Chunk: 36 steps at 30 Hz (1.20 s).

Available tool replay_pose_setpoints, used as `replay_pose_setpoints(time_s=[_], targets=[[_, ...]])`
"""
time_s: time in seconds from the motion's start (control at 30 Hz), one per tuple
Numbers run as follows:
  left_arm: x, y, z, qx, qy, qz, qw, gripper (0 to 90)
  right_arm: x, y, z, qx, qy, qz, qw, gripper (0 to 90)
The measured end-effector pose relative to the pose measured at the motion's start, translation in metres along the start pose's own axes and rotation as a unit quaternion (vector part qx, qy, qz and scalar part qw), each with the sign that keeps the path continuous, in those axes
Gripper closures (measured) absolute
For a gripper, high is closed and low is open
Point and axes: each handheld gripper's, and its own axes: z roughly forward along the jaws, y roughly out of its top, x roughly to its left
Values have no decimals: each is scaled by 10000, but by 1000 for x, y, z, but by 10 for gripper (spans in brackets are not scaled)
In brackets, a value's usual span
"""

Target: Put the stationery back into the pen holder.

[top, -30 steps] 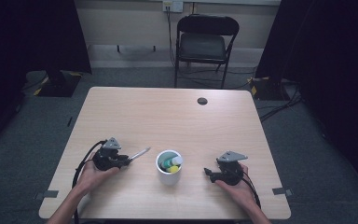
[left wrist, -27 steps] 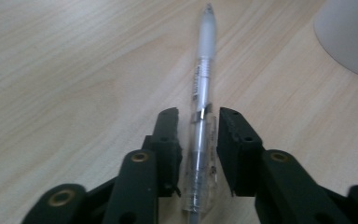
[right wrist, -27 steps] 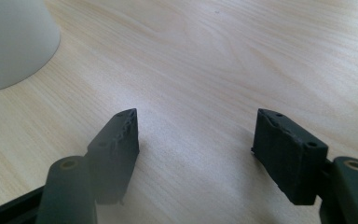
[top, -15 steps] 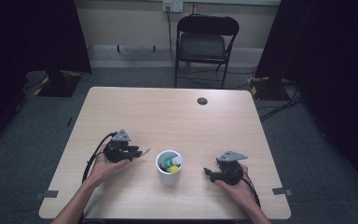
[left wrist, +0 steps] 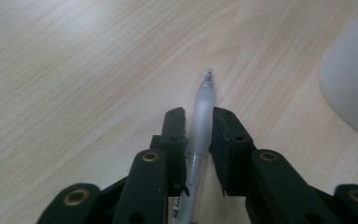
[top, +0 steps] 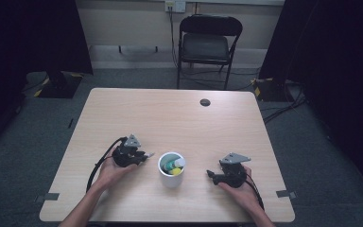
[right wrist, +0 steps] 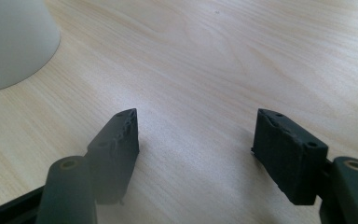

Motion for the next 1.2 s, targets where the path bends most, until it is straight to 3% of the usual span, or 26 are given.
replay_pose_setpoints(time_s=[0.07,0.27,0.37,0.47,0.6,0.8,0.87,0.9,1.1,1.2], targets=[[-2,0,1,-25,-48,70,10000,775,0,0,0,1,1,2,10000,306],[1,0,1,-69,-172,-65,9998,775,0,0,0,0,1,1,10000,306],[0,1,1,-21,-98,30,9999,763,0,0,0,0,2,1,10000,306],[-3,1,2,-43,-151,-28,9999,734,0,0,0,0,1,1,10000,306],[-3,2,2,2,-147,12,9999,790,0,0,0,1,1,1,10000,306],[-4,2,1,11,-138,60,9999,798,0,0,0,2,1,-1,10000,306],[-5,2,2,-32,-171,-13,9998,797,0,0,0,2,3,-1,10000,306],[-3,2,0,35,-175,58,9998,798,0,0,0,7,-5,-3,10000,306],[2,2,-10,-509,-327,-366,9975,797,0,0,0,2,9,-7,10000,306],[3,4,-14,-679,-307,-404,9964,798,0,0,0,12,0,-3,10000,306]])
